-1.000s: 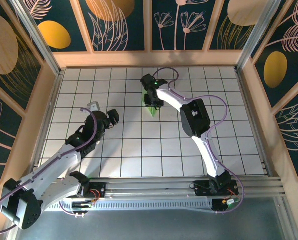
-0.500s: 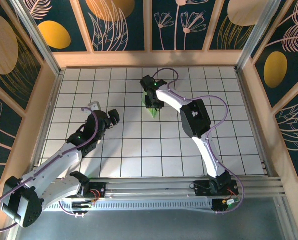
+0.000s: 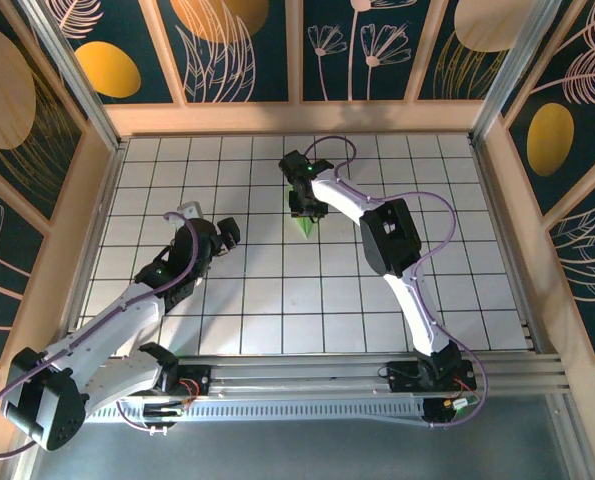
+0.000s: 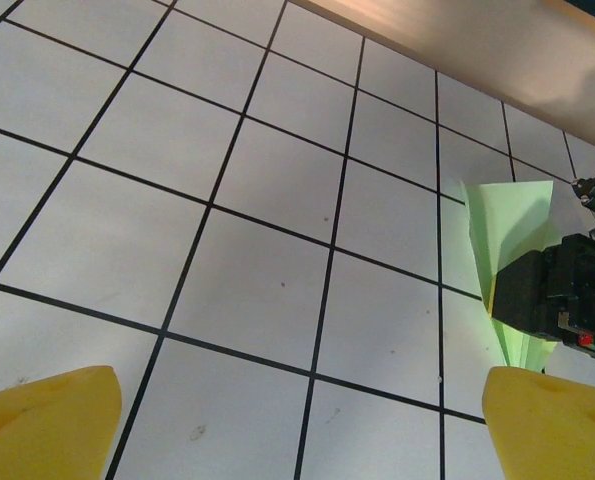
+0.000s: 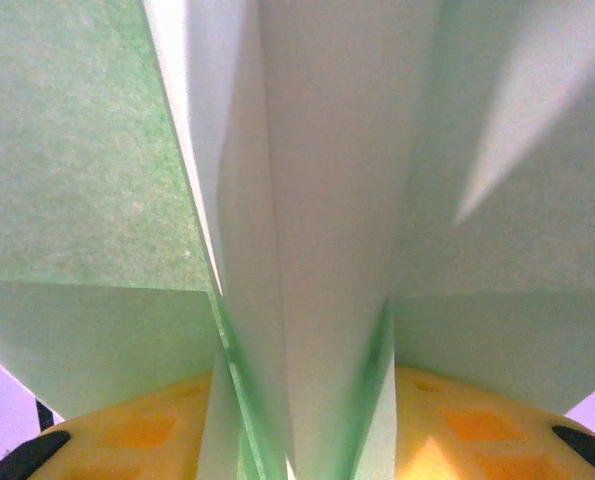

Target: Fold a paper plane with a square sheet of paper (fold left side to right side)

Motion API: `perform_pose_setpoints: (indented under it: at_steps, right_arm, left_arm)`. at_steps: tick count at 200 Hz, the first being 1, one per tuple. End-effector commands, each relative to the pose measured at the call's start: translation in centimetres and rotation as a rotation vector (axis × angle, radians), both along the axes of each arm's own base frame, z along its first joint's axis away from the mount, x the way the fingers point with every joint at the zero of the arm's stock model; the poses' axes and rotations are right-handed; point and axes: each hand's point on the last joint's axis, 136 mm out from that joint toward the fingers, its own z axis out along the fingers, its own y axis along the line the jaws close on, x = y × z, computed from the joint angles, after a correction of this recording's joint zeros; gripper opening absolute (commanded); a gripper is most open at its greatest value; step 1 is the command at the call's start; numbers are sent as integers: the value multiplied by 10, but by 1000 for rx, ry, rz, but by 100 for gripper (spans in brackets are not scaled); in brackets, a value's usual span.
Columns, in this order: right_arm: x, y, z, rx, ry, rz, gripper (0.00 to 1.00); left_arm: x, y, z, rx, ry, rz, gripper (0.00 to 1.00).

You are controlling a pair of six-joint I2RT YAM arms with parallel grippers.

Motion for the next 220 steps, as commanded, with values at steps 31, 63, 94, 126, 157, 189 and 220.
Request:
perform_pose_setpoints:
  at_steps: [31,63,94,126,157,189,220]
  right_arm:
    - [-1,1,41,0,-60,-9,43]
    - [-2,2,47,-1,-68,-3,43]
    - [-3,2,50,2,-72,-1,44]
    - [-2,1,54,-4,-77,1,45]
    - [-4,3,62,-3,-86,13,46]
    - [-12,4,88,-5,-135,40,54]
    - [-24,-5,124,16,-223,53,65]
  left_arm:
    - [5,-2,9,6,-6,-7,93]
    - [6,-3,7,9,1,-10,93]
    - [8,-4,8,8,3,-9,93]
    - [9,-5,10,11,0,-12,93]
    - [12,-4,11,8,1,-9,93]
    - [18,0,3,-23,33,-6,96]
    - [26,12,-6,-86,51,1,96]
